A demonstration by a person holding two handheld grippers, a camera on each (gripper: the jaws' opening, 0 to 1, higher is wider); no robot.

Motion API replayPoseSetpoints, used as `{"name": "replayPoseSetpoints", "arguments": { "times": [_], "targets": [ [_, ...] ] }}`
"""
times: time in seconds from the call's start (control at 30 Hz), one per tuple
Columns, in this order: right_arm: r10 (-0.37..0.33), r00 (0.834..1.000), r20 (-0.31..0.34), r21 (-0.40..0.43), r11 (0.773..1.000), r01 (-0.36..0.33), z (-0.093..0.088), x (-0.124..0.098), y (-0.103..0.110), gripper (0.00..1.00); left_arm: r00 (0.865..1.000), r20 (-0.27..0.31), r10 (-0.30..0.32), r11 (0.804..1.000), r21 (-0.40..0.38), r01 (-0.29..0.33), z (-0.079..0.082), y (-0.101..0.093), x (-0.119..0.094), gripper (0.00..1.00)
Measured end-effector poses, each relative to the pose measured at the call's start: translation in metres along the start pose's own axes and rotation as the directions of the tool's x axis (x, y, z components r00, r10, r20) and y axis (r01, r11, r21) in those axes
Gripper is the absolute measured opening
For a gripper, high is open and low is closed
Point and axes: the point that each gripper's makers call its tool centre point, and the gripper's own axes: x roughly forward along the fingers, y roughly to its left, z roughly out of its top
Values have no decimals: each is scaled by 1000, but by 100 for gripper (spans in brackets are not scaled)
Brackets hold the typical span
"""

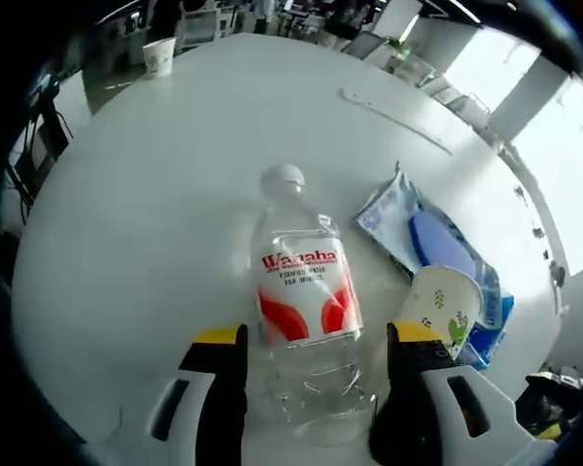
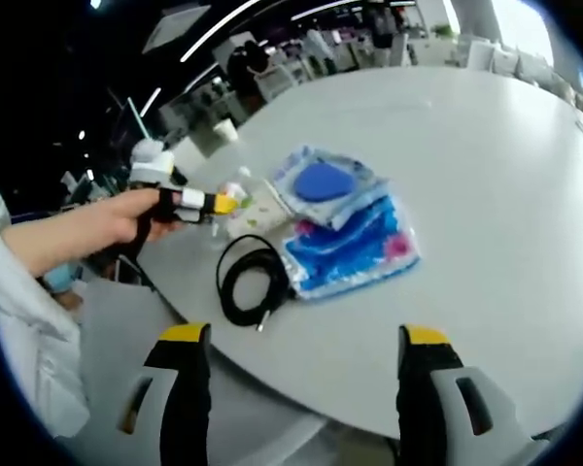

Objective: Arrange the tabletop items into an orderly group along one side of the table until the central work area is clear of visible clutter.

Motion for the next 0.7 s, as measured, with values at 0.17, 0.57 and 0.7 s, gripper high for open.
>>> {"name": "replayPoseSetpoints", "arguments": {
  "times": [0.17, 0.57, 0.7],
  "targets": [
    [5, 1000, -4, -5, 1000, -5, -1, 1, 2, 76, 1000, -2, 19, 999, 34, -19, 1, 2, 2, 49],
    [20, 1000, -7, -20, 1000, -20, 3, 7, 10, 76, 1000, 23, 3, 999, 37, -4, 2, 5, 2, 41],
    [27, 1000, -8, -32, 999, -27, 7, 9, 13, 76, 999, 35, -14, 999, 34, 13, 1, 5, 1, 39]
  ]
}}
